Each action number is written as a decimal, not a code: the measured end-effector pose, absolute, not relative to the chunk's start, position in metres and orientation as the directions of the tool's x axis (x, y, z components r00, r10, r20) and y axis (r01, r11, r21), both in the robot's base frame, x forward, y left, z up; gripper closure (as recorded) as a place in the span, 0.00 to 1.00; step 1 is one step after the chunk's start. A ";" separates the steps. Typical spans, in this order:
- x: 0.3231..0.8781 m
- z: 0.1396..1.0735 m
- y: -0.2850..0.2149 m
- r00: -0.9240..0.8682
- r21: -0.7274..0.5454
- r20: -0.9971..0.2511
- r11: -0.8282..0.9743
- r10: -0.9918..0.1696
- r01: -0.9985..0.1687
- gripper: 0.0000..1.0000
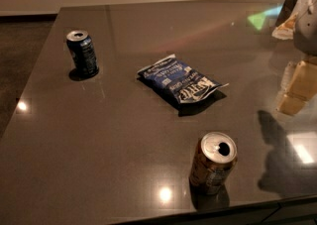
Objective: Move orange can near blue chip bag
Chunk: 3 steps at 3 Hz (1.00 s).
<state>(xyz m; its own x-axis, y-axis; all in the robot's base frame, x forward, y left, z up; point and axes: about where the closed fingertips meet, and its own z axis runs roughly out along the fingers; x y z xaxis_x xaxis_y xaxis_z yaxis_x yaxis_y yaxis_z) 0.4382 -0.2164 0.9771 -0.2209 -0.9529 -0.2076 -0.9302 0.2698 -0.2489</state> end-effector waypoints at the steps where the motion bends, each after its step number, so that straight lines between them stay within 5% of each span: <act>1: 0.438 0.977 -0.216 -0.221 -0.249 -0.208 0.270 -0.953 -0.930 0.00; 3: 0.421 0.978 -0.215 -0.197 -0.204 -0.291 0.262 -0.936 -0.943 0.00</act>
Offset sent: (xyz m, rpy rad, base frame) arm -0.0038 -0.0073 0.0013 0.0832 0.0497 0.0029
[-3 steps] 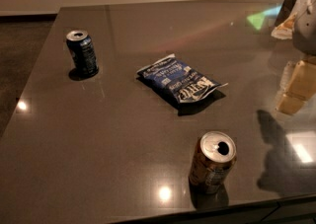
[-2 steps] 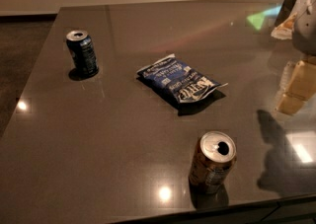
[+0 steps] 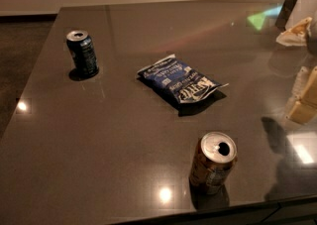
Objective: Move orange can near blue chip bag
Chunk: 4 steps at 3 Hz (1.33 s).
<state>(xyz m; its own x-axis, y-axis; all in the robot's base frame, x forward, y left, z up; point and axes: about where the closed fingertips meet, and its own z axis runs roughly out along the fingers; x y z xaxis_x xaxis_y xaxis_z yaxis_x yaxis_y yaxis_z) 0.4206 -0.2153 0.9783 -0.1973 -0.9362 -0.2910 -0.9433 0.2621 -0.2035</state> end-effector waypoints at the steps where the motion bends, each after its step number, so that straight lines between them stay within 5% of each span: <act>1: 0.396 0.971 -0.201 -0.146 -0.165 -0.362 0.218 -0.921 -0.962 0.00; 4: 0.349 0.931 -0.150 0.016 -0.132 -0.502 0.058 -0.865 -0.990 0.00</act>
Offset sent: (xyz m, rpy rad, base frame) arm -0.0649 0.0376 -0.0280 0.2027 0.0689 0.1757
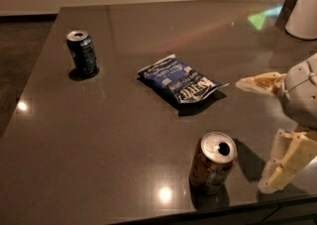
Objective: Move orange can near blue chip bag
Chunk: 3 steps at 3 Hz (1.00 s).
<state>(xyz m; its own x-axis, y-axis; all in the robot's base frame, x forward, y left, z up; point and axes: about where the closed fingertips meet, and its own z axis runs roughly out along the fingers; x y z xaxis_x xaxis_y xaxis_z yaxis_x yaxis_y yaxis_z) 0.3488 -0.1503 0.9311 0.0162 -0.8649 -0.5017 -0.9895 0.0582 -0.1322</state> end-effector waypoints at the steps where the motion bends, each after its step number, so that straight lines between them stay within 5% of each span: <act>1: 0.337 0.915 -0.136 0.053 -0.126 -0.528 0.016 -0.848 -0.992 0.00; 3: 0.320 0.902 -0.117 0.088 -0.102 -0.568 -0.037 -0.819 -0.994 0.00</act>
Offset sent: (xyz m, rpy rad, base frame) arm -0.0309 0.0352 -0.0343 0.0883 0.0298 0.1139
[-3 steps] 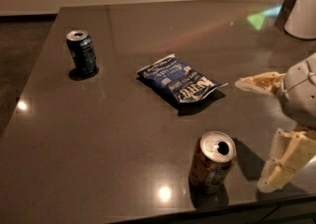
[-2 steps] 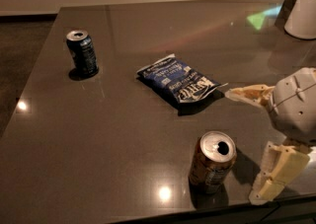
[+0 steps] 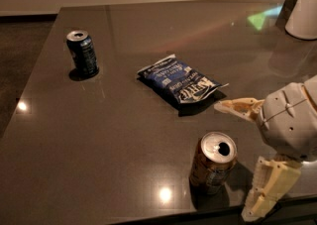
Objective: Move orange can near blue chip bag
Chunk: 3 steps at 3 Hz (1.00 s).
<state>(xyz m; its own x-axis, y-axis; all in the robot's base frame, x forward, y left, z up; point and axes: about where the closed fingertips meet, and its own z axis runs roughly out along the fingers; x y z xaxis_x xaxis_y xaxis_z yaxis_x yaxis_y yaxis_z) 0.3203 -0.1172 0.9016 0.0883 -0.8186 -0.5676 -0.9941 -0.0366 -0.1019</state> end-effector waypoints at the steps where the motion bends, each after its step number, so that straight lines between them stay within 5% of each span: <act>1: 0.316 0.898 -0.109 0.093 -0.091 -0.585 -0.048 -0.806 -0.995 0.00; 3: 0.318 0.894 -0.099 0.085 -0.074 -0.611 -0.050 -0.787 -0.996 0.38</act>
Offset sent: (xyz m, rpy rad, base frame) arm -0.0046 0.0207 -0.0129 0.0572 0.0381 0.0165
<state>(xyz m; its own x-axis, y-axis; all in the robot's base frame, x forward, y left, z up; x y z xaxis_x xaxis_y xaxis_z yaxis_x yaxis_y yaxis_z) 0.3181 -0.0994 0.8941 0.0850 -0.7874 -0.6106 -0.9960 -0.0503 -0.0738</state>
